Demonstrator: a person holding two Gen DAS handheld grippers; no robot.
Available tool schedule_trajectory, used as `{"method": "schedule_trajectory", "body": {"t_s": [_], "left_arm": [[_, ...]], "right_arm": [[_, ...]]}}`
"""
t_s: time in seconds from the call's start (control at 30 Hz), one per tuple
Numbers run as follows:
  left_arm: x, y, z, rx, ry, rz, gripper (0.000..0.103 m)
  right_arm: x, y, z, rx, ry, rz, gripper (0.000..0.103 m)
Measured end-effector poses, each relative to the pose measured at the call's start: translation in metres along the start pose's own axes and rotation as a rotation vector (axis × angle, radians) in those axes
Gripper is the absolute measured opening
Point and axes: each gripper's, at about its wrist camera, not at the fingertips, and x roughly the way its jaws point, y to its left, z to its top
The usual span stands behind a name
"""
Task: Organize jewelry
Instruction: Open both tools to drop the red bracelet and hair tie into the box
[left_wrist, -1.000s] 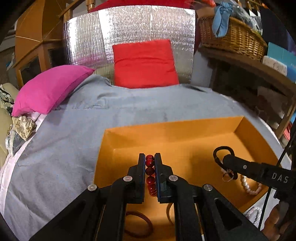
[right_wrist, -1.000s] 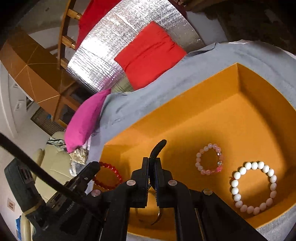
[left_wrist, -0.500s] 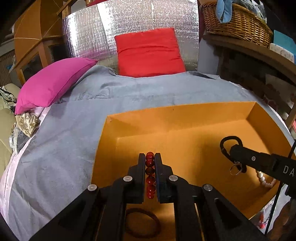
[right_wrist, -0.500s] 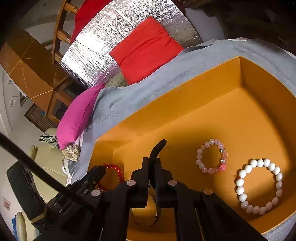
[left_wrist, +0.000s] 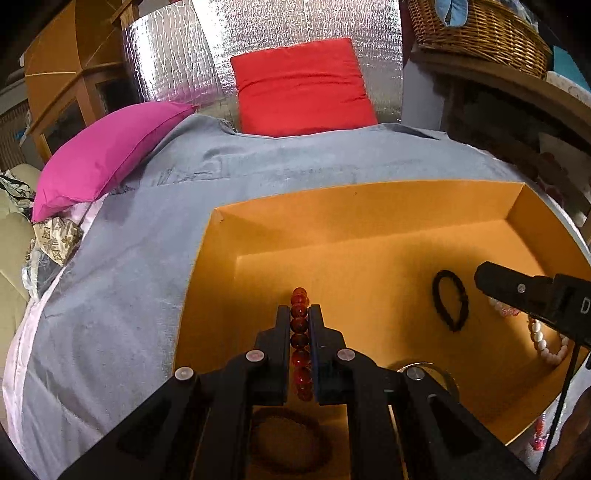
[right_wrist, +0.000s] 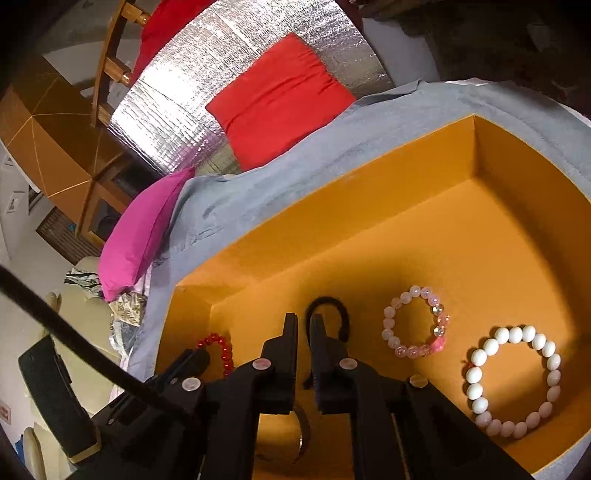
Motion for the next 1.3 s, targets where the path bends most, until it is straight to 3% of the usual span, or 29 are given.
{"method": "schedule_trajectory", "body": {"t_s": [0.1, 0.17, 0.23, 0.3, 0.37, 0.43, 0.83, 1.1, 1.3], "left_arm": [[-0.001, -0.002, 0.001, 0.013, 0.001, 0.014, 0.012], [-0.003, -0.003, 0.001, 0.020, 0.000, 0.025, 0.027], [-0.008, -0.005, 0.001, 0.031, -0.013, 0.040, 0.050], [-0.014, -0.007, 0.001, 0.047, -0.034, 0.059, 0.052], [-0.019, -0.009, 0.000, 0.059, -0.041, 0.069, 0.055], [-0.024, -0.010, -0.001, 0.065, -0.048, 0.081, 0.061], [-0.062, -0.012, -0.022, 0.104, -0.076, 0.117, 0.064], [-0.093, -0.003, -0.046, 0.075, -0.101, 0.097, 0.064], [-0.109, 0.004, -0.074, 0.047, -0.080, 0.089, 0.064]], "right_arm": [[-0.002, -0.001, 0.000, 0.008, -0.005, -0.002, 0.009], [-0.007, -0.001, 0.001, 0.007, -0.018, 0.001, 0.012], [-0.012, 0.000, 0.002, 0.000, -0.032, 0.003, 0.015], [-0.018, -0.001, 0.003, 0.000, -0.043, 0.009, 0.023], [-0.025, -0.002, 0.003, 0.007, -0.055, 0.012, 0.039], [-0.033, -0.003, 0.003, 0.010, -0.070, 0.016, 0.044], [-0.082, -0.005, -0.008, -0.050, -0.110, 0.022, 0.050], [-0.113, -0.017, -0.020, -0.094, -0.136, -0.003, 0.050], [-0.145, -0.033, -0.040, -0.104, -0.161, -0.025, 0.057]]}}
